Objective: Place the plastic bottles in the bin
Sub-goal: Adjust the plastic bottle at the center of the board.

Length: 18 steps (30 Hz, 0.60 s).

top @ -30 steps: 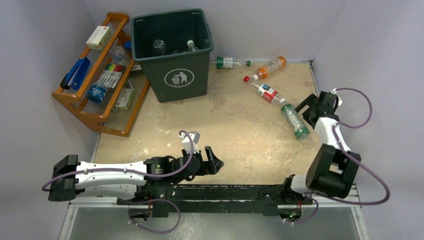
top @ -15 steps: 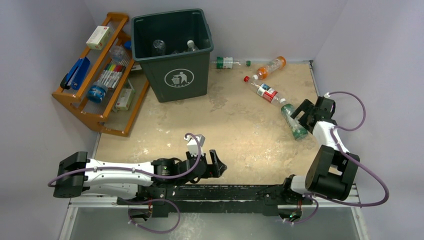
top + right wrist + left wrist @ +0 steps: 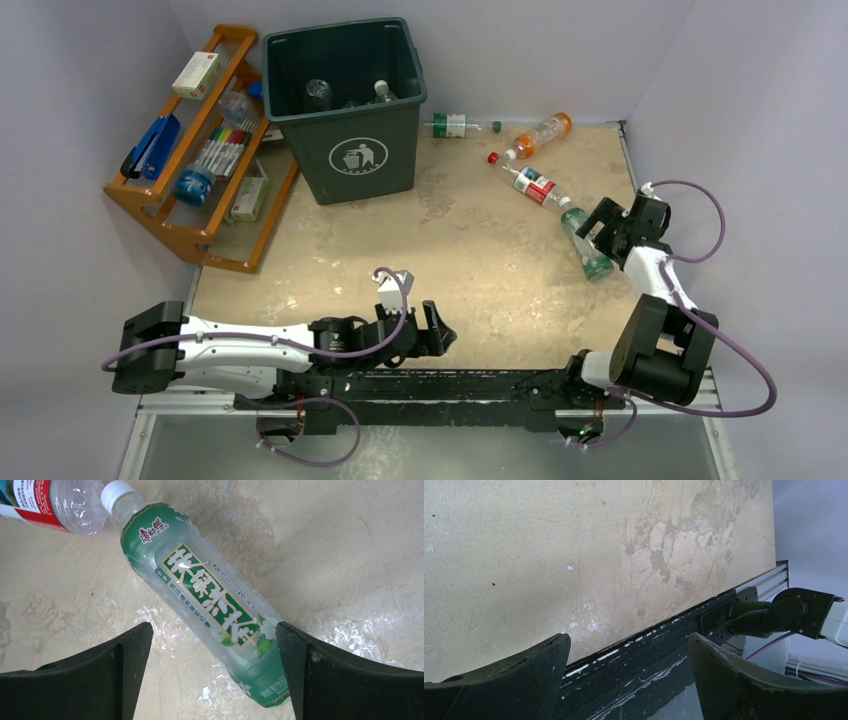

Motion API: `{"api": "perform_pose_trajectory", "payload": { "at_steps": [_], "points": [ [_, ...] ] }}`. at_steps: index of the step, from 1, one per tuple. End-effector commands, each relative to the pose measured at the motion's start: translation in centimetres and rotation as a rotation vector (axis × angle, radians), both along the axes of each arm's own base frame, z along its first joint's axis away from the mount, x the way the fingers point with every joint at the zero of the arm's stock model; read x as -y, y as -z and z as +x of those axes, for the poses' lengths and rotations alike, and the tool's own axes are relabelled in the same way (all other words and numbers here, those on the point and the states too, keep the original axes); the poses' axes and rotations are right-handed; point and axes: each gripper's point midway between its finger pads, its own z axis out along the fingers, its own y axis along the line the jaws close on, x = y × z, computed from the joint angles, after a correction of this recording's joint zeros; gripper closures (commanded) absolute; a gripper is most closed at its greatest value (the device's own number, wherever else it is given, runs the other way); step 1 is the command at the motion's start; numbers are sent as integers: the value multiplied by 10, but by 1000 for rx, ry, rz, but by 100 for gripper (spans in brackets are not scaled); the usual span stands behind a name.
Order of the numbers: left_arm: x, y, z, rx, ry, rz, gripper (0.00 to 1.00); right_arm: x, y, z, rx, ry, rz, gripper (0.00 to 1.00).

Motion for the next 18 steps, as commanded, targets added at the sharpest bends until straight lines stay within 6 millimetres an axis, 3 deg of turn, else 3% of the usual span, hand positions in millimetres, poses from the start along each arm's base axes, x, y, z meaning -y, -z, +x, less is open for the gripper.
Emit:
{"api": "perform_pose_trajectory", "payload": {
  "at_steps": [1, 4, 7, 11, 15, 18],
  "points": [
    [16, -17, 0, 6, 4, -74, 12, -16, -11, 7, 59, -94, 1, 5],
    [17, -17, -1, 6, 7, -76, 12, -19, -20, 9, 59, -110, -16, 6],
    [19, -17, -1, 6, 11, -76, 12, -10, -42, 14, 94, -81, -63, 5],
    [18, -16, -1, 5, 13, -73, 12, -13, -62, 24, 151, -70, -27, 4],
    [15, -17, -2, 5, 13, -73, 12, -5, -70, 40, 188, 0, -9, 3],
    [9, -17, -1, 10, 5, -67, 12, 12, -64, 51, 161, 62, -41, 2]
  ]
}}
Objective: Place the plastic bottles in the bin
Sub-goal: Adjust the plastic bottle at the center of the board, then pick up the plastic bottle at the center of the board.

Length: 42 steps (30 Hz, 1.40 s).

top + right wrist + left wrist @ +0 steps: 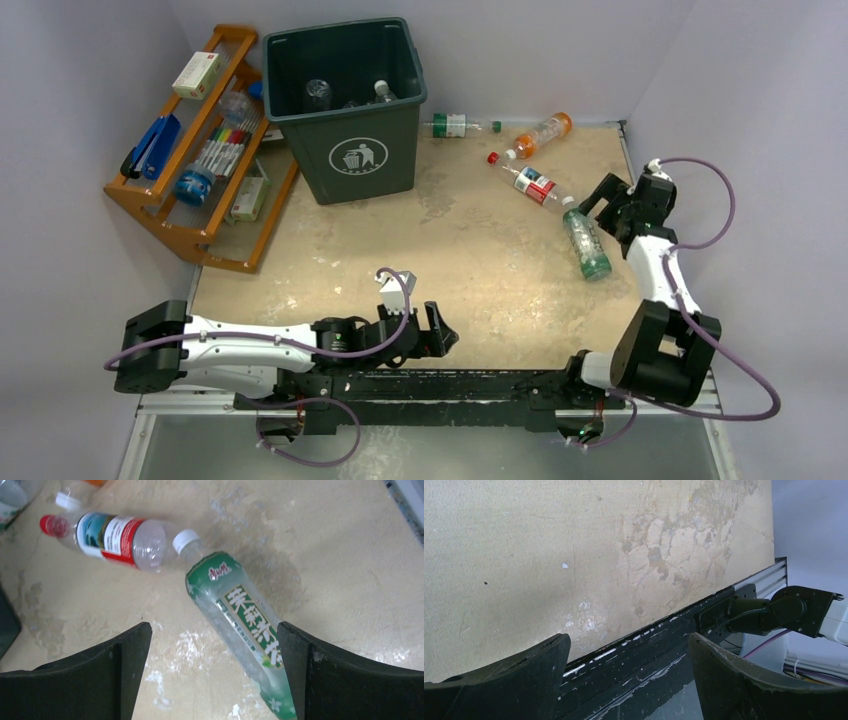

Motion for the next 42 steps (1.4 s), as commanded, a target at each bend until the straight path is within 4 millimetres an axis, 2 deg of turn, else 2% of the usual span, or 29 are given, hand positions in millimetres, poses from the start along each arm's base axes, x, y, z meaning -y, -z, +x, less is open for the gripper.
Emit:
{"api": "perform_pose_trajectory", "payload": {
  "at_steps": [1, 6, 10, 16, 20, 26, 35, 42],
  "points": [
    [2, -21, 1, 19, -11, -62, 12, 25, -7, 25, 20, 105, -32, 1],
    [-6, -23, 2, 27, -21, -55, 12, 31, 10, 44, 16, 133, -6, 0],
    [-12, -25, 3, 32, -26, -53, 11, 29, 29, 49, -2, 121, 15, 0],
    [-13, -21, 3, 34, -24, -42, 11, 13, 60, 35, -4, 91, 73, 0],
    [-10, -20, 3, 35, -19, -35, 10, 0, 74, 15, 1, 92, 115, 0],
    [-5, -15, 2, 29, -11, -34, 10, -10, 73, -1, 6, 58, 104, 0],
    [8, -10, 1, 21, 7, -32, 10, -28, 85, -15, -63, -15, 85, 10],
    [11, -11, 0, 20, 15, -34, 10, -50, 91, -14, -145, -83, 82, 14]
  ]
}}
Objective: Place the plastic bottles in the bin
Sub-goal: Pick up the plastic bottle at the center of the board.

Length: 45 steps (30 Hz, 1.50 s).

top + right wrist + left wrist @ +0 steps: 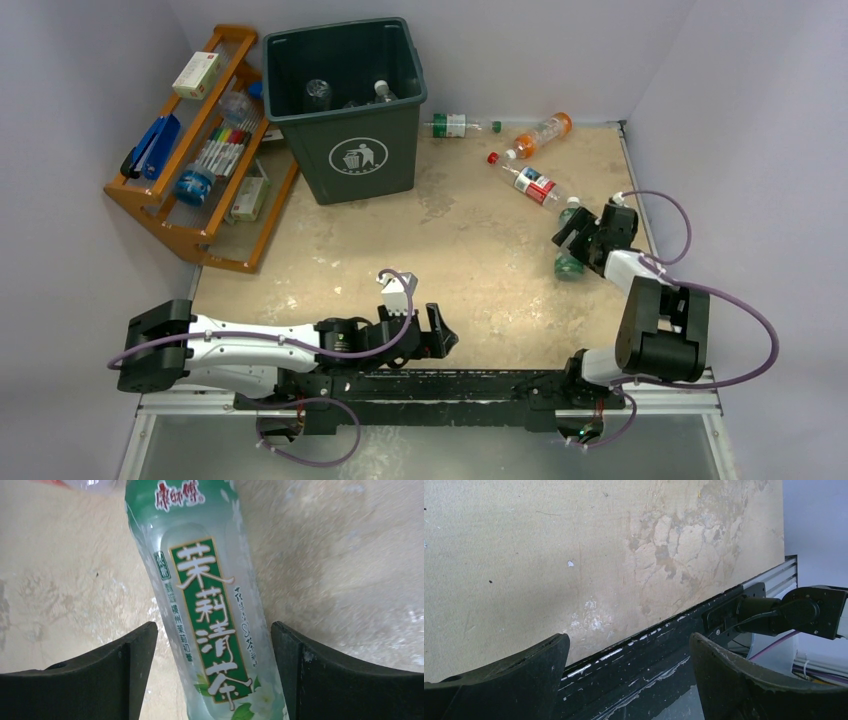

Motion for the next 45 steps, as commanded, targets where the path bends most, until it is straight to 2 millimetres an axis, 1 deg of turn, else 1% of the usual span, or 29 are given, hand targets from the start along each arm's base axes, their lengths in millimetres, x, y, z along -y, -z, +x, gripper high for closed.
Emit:
{"api": "perform_pose_trajectory", "payload": {
  "at_steps": [1, 5, 6, 7, 10, 12, 14, 16, 18, 23, 27, 30, 32, 35, 38, 40, 45],
  "points": [
    [12, -20, 1, 24, 11, -66, 10, -18, -2, 3, -36, -75, 1, 16],
    [10, -22, 1, 27, 6, -70, 10, -41, -1, -3, -37, -133, 32, 26],
    [9, -22, 2, 27, 5, -71, 10, -46, -2, -5, -30, -146, 42, 29],
    [9, -22, 1, 26, 4, -72, 10, -51, -3, -7, -26, -162, 48, 35],
    [7, -20, 1, 26, 2, -70, 10, -61, -8, -12, -16, -188, 54, 46],
    [5, -20, 1, 27, 0, -70, 10, -66, -15, -14, 1, -205, 58, 55],
    [5, -22, 2, 29, -2, -73, 10, -70, -28, -13, 28, -222, 60, 59],
    [4, -21, 2, 31, -3, -70, 10, -75, -45, -12, 59, -242, 60, 59],
    [4, -20, 3, 32, -5, -66, 10, -80, -67, -8, 99, -262, 62, 60],
    [2, -16, 3, 28, -13, -70, 10, -91, -128, 2, 194, -305, 67, 60],
    [2, -16, 4, 30, -18, -68, 10, -101, -183, 19, 310, -350, 90, 59],
    [2, -17, 5, 35, -21, -67, 10, -111, -225, 36, 394, -399, 108, 59],
    [2, -17, 5, 37, -20, -59, 10, -118, -248, 50, 429, -427, 114, 60],
    [2, -18, 7, 42, -19, -50, 9, -131, -277, 73, 469, -477, 123, 59],
    [1, -20, 8, 45, -25, -57, 9, -147, -299, 96, 497, -512, 134, 60],
    [0, -20, 9, 46, -29, -59, 9, -158, -319, 109, 527, -537, 136, 59],
    [-2, -20, 10, 45, -32, -55, 9, -188, -352, 139, 585, -594, 168, 59]
  ]
}}
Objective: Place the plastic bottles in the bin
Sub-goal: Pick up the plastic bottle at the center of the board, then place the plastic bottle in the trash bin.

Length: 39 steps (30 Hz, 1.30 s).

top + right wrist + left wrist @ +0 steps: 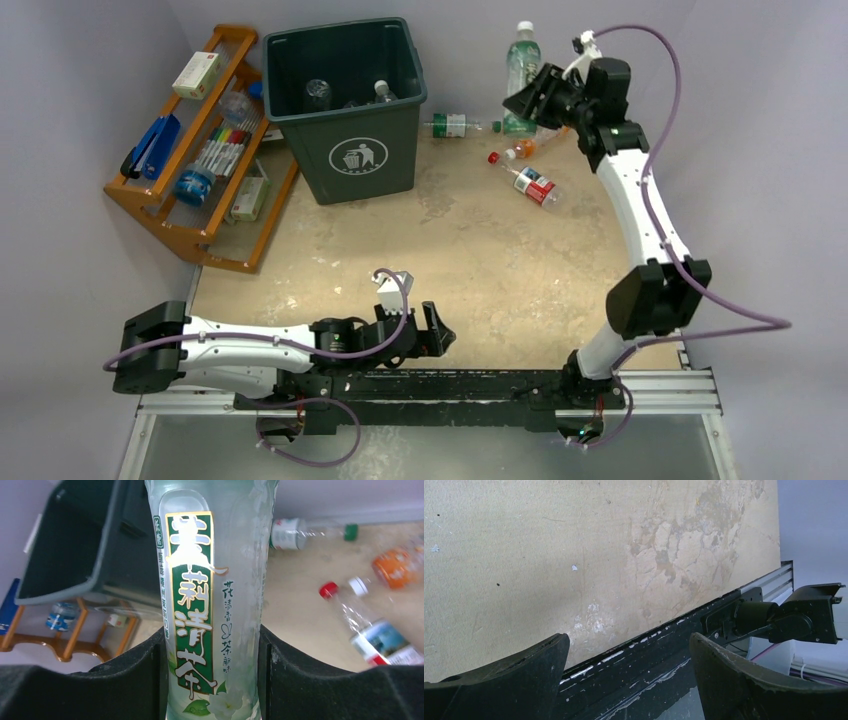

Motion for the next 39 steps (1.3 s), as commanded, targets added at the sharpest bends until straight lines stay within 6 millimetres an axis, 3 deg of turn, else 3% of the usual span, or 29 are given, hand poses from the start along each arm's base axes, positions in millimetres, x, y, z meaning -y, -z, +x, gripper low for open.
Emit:
{"api": "perform_pose_trajectory", "payload": {
  "at_steps": [1, 10, 23, 28, 39],
  "points": [
    [2, -16, 7, 32, -16, -39, 9, -32, -53, 11, 98, -84, 51, 60],
    [-4, -16, 7, 29, -20, -40, 9, -98, -99, 40, 200, -230, 160, 60],
    [-17, -19, 9, 36, -32, -32, 9, -199, -144, 33, 394, -451, 333, 60],
    [-23, -20, 9, 38, -36, -32, 9, -214, -149, 38, 436, -449, 357, 59],
    [-29, -22, 8, 36, -38, -37, 9, -225, -139, 51, 460, -446, 365, 49]
  ]
}}
